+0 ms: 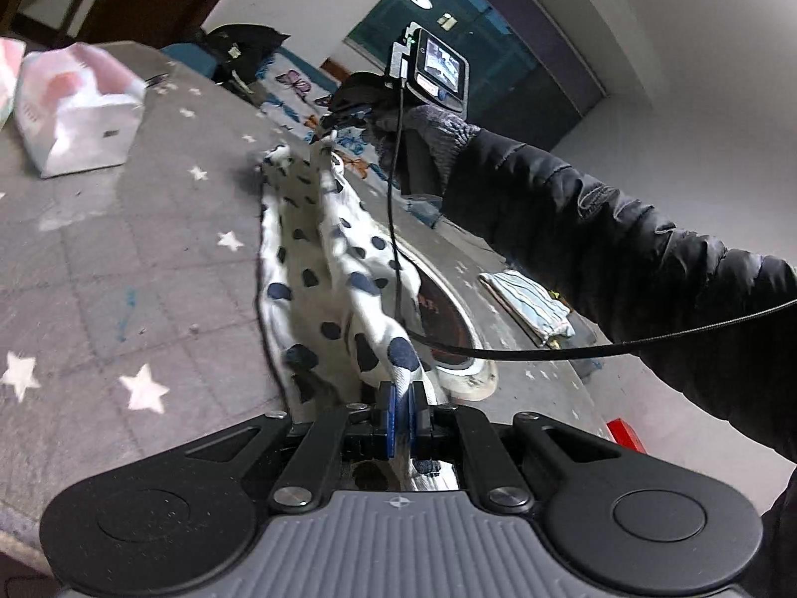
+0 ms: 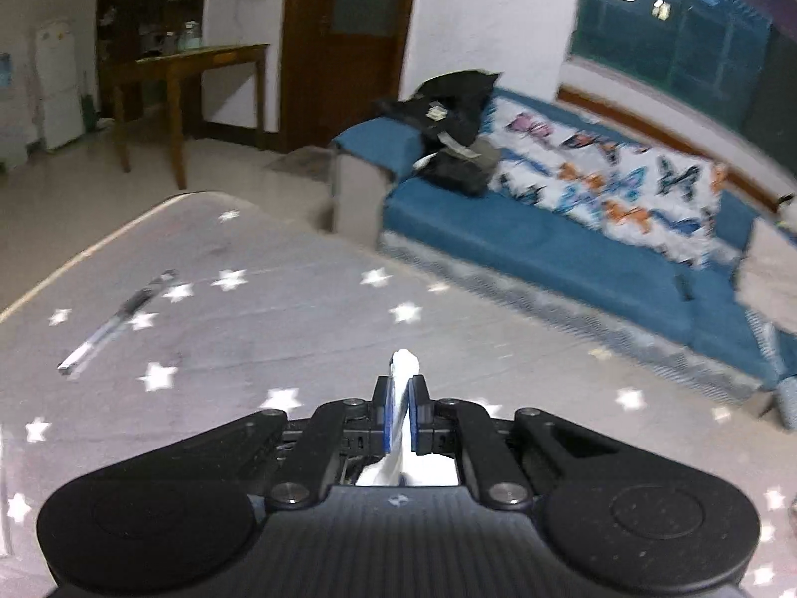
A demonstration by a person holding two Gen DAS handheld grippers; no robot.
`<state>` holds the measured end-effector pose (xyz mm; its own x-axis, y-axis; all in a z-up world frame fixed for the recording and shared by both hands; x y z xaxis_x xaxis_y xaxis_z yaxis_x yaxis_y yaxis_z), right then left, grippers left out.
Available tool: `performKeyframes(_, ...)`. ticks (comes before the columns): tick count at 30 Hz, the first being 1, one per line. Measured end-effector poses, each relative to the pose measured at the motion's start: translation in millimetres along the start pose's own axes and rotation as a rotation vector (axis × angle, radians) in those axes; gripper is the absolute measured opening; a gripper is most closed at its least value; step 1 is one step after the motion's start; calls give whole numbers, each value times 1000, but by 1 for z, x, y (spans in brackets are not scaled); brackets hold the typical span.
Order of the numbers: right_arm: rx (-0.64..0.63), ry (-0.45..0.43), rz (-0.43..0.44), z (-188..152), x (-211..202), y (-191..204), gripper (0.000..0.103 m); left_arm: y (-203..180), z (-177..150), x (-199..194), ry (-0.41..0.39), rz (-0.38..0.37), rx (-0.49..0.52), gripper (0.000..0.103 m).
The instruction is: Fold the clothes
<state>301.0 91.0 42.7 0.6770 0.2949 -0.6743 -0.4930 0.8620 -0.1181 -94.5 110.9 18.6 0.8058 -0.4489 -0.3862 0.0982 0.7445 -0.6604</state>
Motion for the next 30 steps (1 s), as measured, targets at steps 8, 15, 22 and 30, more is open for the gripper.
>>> performKeyframes(8, 5, -10, 79, -5, -8, -15, 10, 7, -5, 1, 20, 29, -26, 6)
performKeyframes(15, 8, 45, -4, -17, -5, -74, 10, 13, -7, 1, 31, 50, -40, 7)
performKeyframes(22, 119, 79, 113, -37, 16, -98, 11, 14, -7, 3, 49, 79, -41, 7)
performKeyframes(30, 130, 73, 170, -41, 33, -97, 17, 17, -6, 7, 75, 108, -40, 7)
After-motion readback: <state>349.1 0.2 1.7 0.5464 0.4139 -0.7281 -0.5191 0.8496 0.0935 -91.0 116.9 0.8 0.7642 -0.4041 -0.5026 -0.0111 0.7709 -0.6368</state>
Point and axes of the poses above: each gripper's, at about its wrist camera, not at the fingertips, and x roughly the way its jaws point, y to its left, z to its top, the point moved 3 cm from there along x, roughly the way its jaws point, and after that the axes turned 2 degrees about -z, right-handed, at the moved point
